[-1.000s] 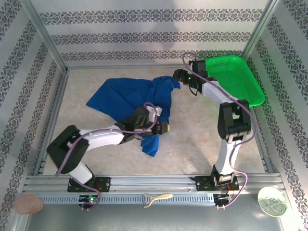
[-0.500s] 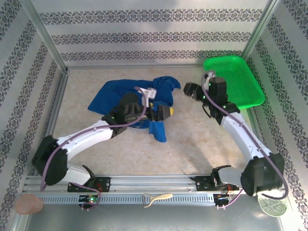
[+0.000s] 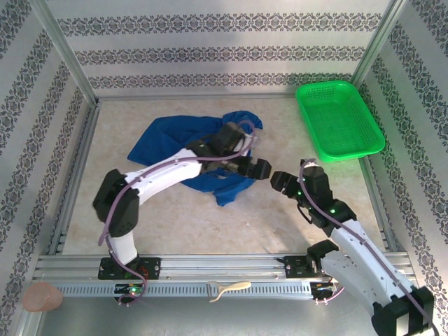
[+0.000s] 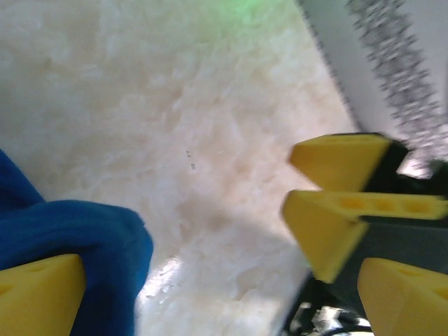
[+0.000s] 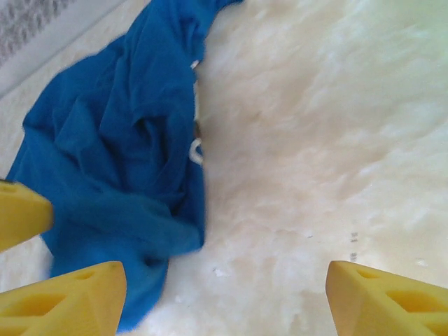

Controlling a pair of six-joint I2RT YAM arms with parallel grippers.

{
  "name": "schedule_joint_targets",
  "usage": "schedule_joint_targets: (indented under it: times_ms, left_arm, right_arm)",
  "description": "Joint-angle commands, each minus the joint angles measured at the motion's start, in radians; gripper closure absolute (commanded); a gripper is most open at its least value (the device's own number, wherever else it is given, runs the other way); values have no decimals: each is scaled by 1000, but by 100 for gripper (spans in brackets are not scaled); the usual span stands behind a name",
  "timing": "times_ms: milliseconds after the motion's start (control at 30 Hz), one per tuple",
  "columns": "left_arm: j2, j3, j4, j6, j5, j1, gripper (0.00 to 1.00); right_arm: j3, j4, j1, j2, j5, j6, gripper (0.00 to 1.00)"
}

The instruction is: Fold the inside-out t-shirt

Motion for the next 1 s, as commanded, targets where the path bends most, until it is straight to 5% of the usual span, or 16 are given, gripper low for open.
schedule_joint_targets:
  times_ms: [0, 167, 300, 467, 633, 767, 967]
  left_arm:
    - [82, 196, -552, 247, -396, -96, 1]
    - [89, 229, -599, 264, -567, -120, 1]
    - [-40, 130, -489, 251, -577, -28, 1]
    - [-165, -29, -317, 233, -333, 309, 1]
    - [-105, -96, -155, 228, -151, 633, 1]
    - [38, -28, -117, 248, -40, 750, 1]
    - [204, 72, -151, 259, 26, 770, 1]
  right_arm:
    - [2, -111, -81, -56, 62, 24, 25]
    - [42, -123, -148, -46, 17, 3, 24]
    - [46, -81, -138, 19, -86, 23, 25]
    - [-4, 8, 29, 84, -49, 101, 24]
    - [-17, 150, 252, 265, 65, 175, 24]
    - [25, 216, 341, 447, 137, 187, 24]
    - [54, 294, 365, 642, 262, 257, 28]
